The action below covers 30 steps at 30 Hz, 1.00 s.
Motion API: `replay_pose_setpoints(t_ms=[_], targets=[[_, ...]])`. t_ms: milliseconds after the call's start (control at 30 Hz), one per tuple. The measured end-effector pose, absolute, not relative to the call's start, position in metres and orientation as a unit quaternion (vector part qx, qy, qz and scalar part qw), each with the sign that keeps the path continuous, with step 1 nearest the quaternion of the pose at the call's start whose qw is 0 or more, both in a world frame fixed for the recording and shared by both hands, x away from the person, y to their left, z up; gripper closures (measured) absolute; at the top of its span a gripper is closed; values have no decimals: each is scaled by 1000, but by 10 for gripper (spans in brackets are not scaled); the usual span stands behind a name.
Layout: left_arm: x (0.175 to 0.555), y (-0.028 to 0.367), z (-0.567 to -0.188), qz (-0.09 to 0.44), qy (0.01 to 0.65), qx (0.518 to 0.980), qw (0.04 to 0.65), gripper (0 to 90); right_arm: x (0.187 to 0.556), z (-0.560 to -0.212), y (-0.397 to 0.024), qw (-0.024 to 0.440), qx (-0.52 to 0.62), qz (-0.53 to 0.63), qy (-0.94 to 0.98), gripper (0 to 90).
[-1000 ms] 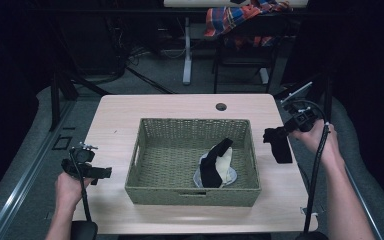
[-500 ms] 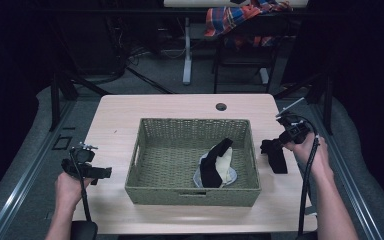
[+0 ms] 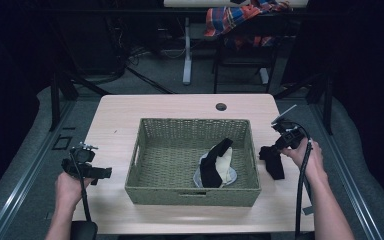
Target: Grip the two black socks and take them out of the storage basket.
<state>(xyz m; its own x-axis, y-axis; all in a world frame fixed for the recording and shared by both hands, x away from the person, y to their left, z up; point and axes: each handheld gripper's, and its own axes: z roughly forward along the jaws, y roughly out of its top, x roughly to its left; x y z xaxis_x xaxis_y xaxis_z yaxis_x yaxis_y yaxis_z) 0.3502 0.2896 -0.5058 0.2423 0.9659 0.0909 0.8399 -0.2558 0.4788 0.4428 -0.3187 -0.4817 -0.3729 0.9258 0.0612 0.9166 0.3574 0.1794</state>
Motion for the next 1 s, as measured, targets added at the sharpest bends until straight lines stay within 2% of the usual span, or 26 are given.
replay_pose_setpoints(t_ms=[133, 167, 233, 333, 467, 667, 1000], targets=[[350, 289, -506, 187, 585, 771, 168, 3, 444, -489, -318, 26, 568, 89, 818, 719], [350, 289, -505, 186, 584, 772, 168, 3, 445, -491, -318, 30, 576, 91, 812, 644], [350, 289, -506, 185, 584, 772, 168, 3, 446, -490, -320, 24, 571, 85, 816, 611], [350, 290, -506, 186, 585, 771, 168, 3, 444, -487, -321, 40, 584, 94, 805, 479], [350, 289, -506, 185, 583, 773, 167, 3, 440, -475, -322, 47, 583, 110, 803, 382], [350, 289, -506, 185, 584, 773, 167, 3, 434, -454, -323, 54, 569, 131, 810, 300], [351, 289, -506, 184, 584, 773, 167, 3, 428, -433, -316, 56, 558, 157, 813, 265]])
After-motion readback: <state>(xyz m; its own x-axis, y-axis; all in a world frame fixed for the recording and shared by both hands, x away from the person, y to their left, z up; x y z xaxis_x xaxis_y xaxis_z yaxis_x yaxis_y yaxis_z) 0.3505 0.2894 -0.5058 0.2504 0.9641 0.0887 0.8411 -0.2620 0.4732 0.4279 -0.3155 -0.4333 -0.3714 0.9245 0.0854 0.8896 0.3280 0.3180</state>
